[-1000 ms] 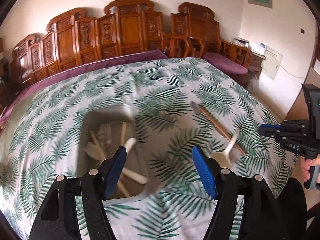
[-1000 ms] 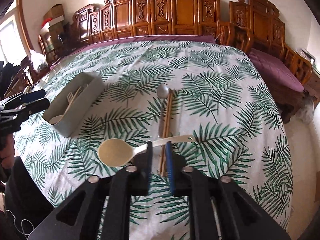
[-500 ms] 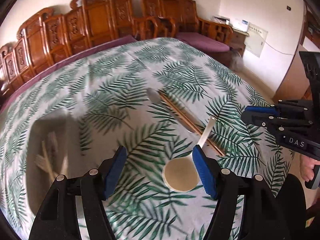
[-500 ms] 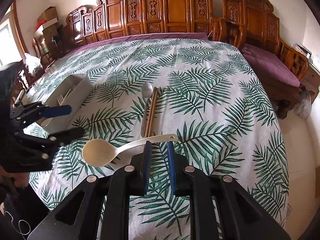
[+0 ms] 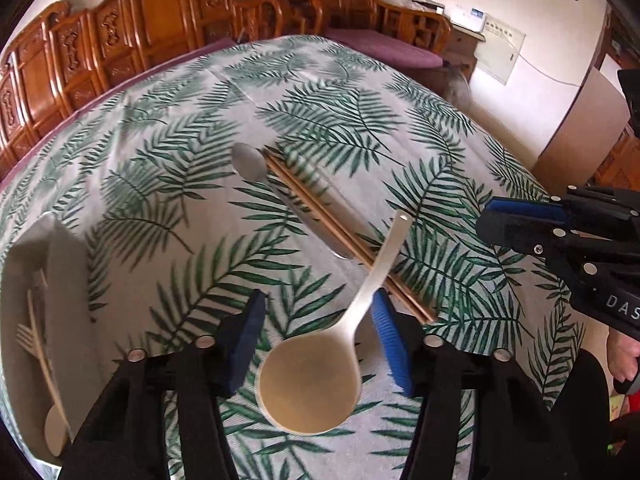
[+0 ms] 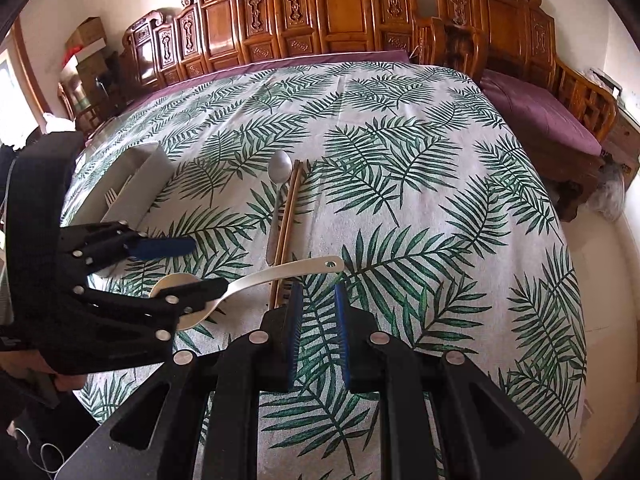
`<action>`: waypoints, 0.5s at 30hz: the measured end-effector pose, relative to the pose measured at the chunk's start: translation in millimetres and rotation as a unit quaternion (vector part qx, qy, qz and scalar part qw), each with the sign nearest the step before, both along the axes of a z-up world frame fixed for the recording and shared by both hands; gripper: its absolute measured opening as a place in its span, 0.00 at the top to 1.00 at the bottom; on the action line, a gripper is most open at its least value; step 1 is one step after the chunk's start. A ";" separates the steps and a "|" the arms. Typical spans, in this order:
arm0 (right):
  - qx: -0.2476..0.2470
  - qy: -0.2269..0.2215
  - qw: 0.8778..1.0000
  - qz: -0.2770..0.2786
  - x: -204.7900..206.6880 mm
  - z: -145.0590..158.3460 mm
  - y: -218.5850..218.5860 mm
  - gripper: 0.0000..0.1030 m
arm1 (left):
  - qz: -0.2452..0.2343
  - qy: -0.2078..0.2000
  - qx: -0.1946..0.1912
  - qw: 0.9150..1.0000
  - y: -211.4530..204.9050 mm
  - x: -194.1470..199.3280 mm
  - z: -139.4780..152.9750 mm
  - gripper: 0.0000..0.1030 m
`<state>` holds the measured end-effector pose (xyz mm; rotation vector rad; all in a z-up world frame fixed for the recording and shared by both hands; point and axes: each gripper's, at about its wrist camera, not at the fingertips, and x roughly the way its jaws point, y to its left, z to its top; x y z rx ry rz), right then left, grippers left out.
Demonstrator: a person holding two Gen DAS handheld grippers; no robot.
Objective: Organize utensils
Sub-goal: 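Lower the left gripper onto the round cream spoon and grasp it, then lift the cream spoon with the left gripper while the right grasps a wooden chopstick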
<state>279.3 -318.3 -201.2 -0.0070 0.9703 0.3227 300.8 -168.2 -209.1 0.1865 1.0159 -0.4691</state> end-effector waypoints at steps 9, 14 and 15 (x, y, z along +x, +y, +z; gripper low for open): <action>-0.002 0.006 1.000 0.003 -0.1 -4.5 2.3 0.83 | -0.019 0.014 0.026 0.999 -21.1 3.3 -15.9 0.63; -0.004 0.007 1.000 0.003 0.1 -6.1 2.4 0.83 | -0.014 0.019 0.028 0.999 -24.1 6.0 -21.6 0.73; -0.005 0.007 1.000 0.003 0.0 -6.4 2.4 0.83 | -0.014 0.017 0.030 0.999 -25.0 6.3 -21.6 0.77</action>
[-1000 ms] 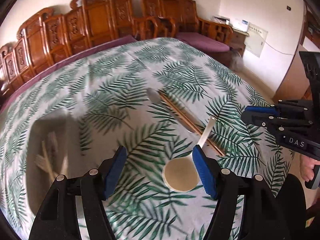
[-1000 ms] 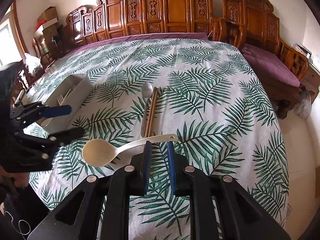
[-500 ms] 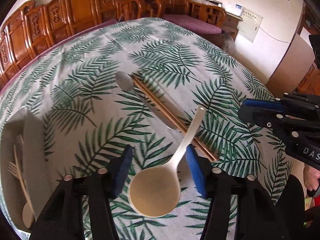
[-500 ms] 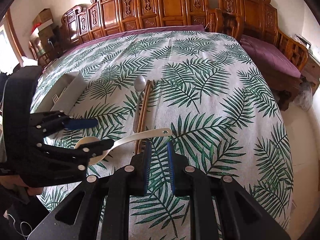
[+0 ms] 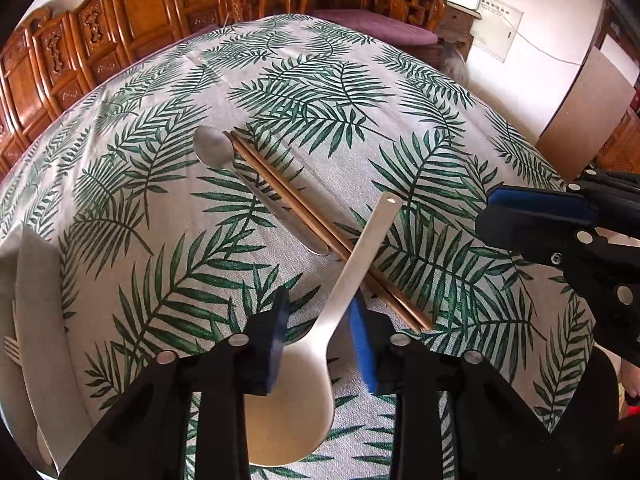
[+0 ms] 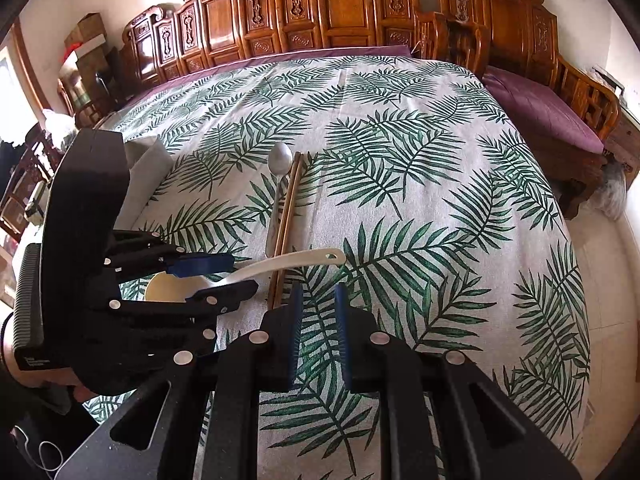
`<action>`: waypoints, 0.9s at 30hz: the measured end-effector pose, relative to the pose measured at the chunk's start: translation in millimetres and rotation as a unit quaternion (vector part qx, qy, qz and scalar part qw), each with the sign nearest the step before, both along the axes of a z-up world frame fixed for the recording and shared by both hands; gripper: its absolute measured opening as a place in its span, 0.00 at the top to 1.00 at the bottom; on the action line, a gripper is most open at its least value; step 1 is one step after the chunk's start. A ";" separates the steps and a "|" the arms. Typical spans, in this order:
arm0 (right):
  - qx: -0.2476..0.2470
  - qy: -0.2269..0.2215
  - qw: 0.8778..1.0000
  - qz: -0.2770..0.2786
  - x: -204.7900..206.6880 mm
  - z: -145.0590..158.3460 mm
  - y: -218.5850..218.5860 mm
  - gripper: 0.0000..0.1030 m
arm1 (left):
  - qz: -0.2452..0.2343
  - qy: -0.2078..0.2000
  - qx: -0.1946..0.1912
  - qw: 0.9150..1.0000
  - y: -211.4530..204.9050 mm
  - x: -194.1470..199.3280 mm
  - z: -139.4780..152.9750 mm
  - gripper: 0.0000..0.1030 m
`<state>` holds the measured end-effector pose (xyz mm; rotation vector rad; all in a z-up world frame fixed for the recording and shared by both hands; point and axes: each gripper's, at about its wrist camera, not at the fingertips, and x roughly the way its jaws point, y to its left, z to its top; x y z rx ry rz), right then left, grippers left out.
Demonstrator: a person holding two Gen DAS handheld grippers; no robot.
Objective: Organize utensils
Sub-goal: 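Lift the cream spoon with the left gripper while the right grasps a wooden chopstick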
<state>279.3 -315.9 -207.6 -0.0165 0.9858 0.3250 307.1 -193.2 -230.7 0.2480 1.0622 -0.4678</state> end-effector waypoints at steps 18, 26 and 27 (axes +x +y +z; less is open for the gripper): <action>0.009 0.011 1.000 0.017 10.4 -17.3 17.0 0.83 | 0.028 -0.053 -0.051 0.997 38.3 -33.8 41.8 0.96; -0.006 0.018 0.999 0.034 24.1 -32.3 35.6 0.83 | 0.047 -0.066 -0.067 0.994 55.7 -43.3 54.8 0.96; -0.007 0.019 0.999 0.035 25.4 -33.3 36.9 0.83 | 0.048 -0.067 -0.068 0.994 58.2 -44.6 56.0 0.96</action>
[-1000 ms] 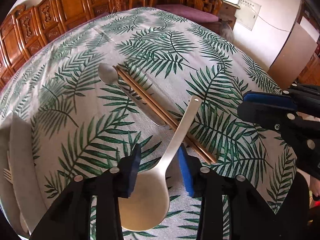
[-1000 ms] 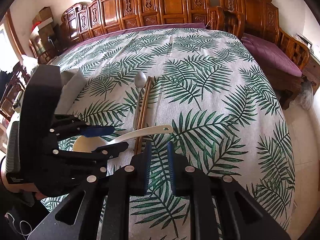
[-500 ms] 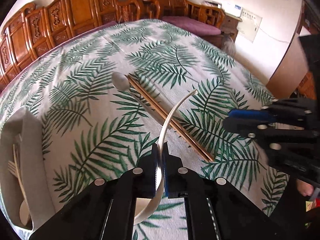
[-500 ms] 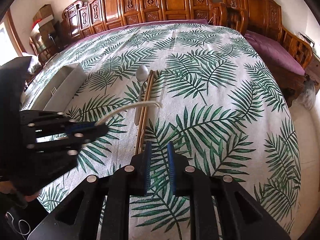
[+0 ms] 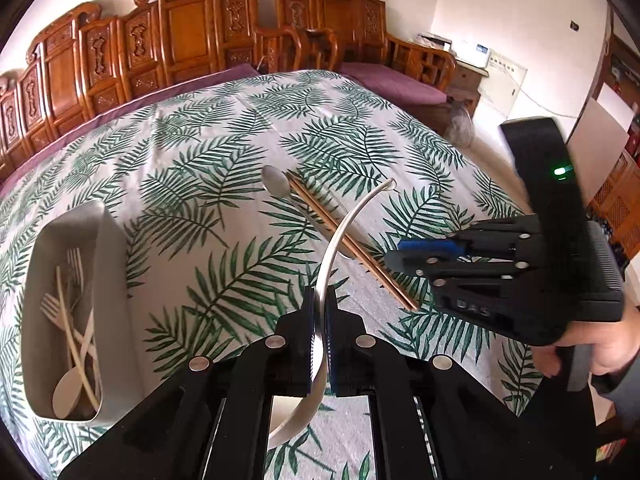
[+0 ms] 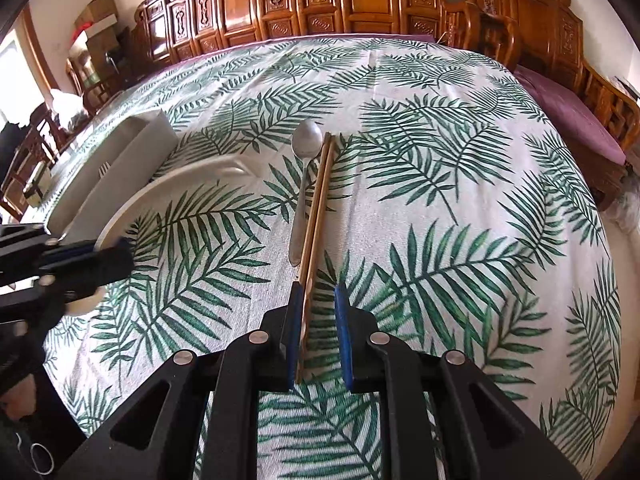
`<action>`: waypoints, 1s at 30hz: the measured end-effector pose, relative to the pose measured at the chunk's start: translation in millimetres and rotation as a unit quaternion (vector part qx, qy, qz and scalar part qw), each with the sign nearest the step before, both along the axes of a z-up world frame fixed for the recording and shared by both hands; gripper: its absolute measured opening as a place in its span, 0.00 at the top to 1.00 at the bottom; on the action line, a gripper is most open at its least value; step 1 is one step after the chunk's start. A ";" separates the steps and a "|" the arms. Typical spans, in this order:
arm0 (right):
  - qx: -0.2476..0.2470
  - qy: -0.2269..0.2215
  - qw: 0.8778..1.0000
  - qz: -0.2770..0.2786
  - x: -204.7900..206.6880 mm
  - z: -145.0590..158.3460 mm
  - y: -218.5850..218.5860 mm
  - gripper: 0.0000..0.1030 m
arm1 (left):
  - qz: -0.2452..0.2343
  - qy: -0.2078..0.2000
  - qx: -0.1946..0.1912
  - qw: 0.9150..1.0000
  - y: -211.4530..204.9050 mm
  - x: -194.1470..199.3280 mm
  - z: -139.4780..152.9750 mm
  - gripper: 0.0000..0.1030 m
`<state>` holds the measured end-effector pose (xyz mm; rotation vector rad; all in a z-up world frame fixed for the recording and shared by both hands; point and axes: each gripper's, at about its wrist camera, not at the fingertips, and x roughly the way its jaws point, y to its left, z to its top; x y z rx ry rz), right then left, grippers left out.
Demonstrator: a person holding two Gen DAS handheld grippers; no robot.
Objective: Organize utensils
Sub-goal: 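Lift the cream spoon with the left gripper while the right grasps a wooden chopstick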
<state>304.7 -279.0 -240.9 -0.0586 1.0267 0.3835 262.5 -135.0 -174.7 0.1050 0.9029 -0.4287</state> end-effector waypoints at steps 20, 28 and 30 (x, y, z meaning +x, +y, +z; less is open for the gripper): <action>-0.034 -0.003 0.999 0.002 18.8 -13.3 11.1 0.83 | 0.011 0.000 -0.005 1.000 16.1 -8.4 1.9 0.96; -0.057 -0.017 0.998 -0.003 25.6 -18.1 14.5 0.90 | 0.014 -0.005 -0.002 1.000 19.5 -12.4 9.5 0.96; -0.057 -0.015 0.998 -0.006 26.9 -17.6 11.0 0.94 | 0.018 -0.006 -0.002 1.000 22.7 -13.1 12.2 0.96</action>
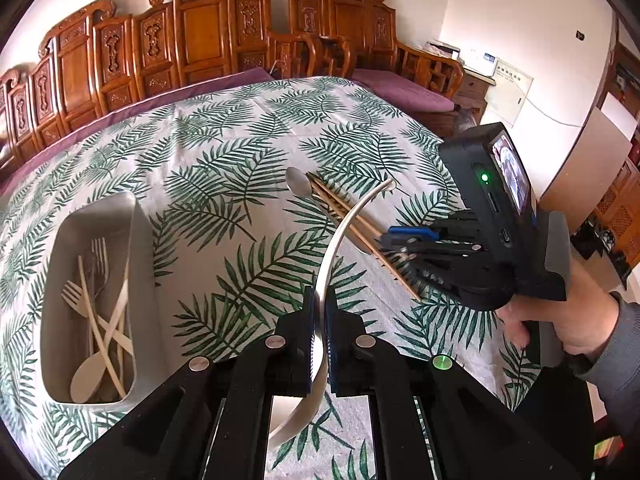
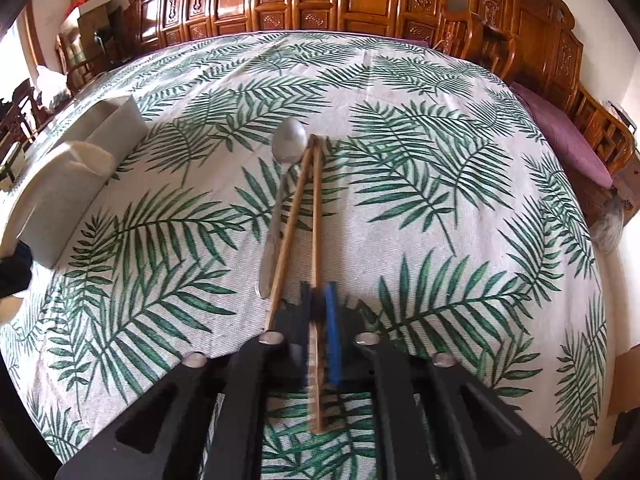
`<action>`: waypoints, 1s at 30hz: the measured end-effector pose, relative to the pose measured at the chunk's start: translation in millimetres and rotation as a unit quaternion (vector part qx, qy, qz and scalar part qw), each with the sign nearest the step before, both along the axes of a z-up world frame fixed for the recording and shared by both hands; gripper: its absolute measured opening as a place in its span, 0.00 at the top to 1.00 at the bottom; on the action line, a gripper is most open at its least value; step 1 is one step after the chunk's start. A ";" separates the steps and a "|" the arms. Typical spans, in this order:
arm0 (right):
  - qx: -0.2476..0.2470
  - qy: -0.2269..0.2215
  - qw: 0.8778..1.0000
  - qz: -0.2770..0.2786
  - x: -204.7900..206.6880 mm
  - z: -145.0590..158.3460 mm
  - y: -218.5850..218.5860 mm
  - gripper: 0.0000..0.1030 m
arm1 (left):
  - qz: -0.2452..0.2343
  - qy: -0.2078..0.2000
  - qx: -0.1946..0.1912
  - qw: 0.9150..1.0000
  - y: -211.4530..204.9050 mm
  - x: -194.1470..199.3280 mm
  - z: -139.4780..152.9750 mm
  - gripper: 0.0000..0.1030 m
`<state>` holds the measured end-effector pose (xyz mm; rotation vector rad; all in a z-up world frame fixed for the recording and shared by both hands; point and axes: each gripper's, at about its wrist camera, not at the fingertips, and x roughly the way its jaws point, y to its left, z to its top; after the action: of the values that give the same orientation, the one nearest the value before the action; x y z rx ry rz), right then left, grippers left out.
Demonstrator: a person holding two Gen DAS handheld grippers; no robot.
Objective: Organize utensils
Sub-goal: 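Lift the cream spoon with the left gripper while the right grasps a wooden chopstick, then lower the cream spoon into the grey tray and open the left gripper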
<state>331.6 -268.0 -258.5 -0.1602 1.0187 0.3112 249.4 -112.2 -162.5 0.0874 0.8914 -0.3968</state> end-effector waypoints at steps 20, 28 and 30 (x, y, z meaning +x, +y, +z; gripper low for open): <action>0.035 -0.037 0.999 0.001 -27.2 62.6 -5.0 0.94 | 0.066 -0.023 -0.003 0.998 70.7 -2.6 27.9 0.96; 0.043 -0.044 0.998 0.020 -33.7 73.3 10.3 0.94 | 0.108 -0.020 -0.002 0.994 110.4 10.0 28.9 0.96; 0.044 -0.044 0.998 0.024 -35.1 74.0 13.1 0.94 | 0.118 -0.016 -0.001 0.993 119.1 14.3 25.9 0.96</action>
<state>296.5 -254.9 -184.5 -0.1171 0.9125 0.3890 263.7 6.9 -136.6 -0.0136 0.8579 -0.1761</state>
